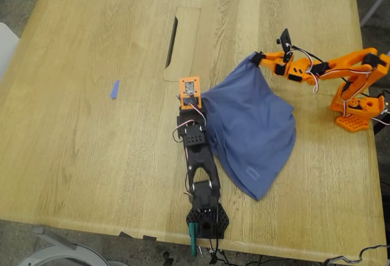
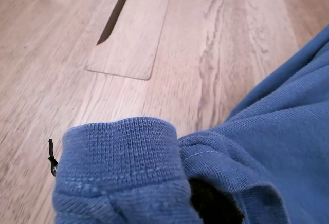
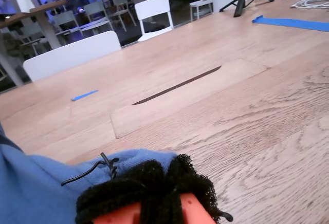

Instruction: Fold a T-shirt

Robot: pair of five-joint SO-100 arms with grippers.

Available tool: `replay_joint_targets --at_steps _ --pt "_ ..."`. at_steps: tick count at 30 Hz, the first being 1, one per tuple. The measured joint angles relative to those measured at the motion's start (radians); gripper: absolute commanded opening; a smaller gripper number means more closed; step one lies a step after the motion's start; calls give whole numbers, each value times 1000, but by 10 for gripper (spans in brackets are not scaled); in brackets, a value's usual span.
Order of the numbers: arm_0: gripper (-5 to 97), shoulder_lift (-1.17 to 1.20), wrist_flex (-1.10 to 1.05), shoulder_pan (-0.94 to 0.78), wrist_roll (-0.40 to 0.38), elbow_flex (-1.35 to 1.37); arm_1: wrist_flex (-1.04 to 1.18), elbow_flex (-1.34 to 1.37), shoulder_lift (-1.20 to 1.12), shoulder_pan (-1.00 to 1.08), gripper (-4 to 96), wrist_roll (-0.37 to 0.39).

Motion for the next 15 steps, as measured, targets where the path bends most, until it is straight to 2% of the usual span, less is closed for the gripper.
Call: replay_joint_targets --at_steps 15 --pt "-2 -463 -222 -69 0 -371 -60 -492 -465 104 2 -15"
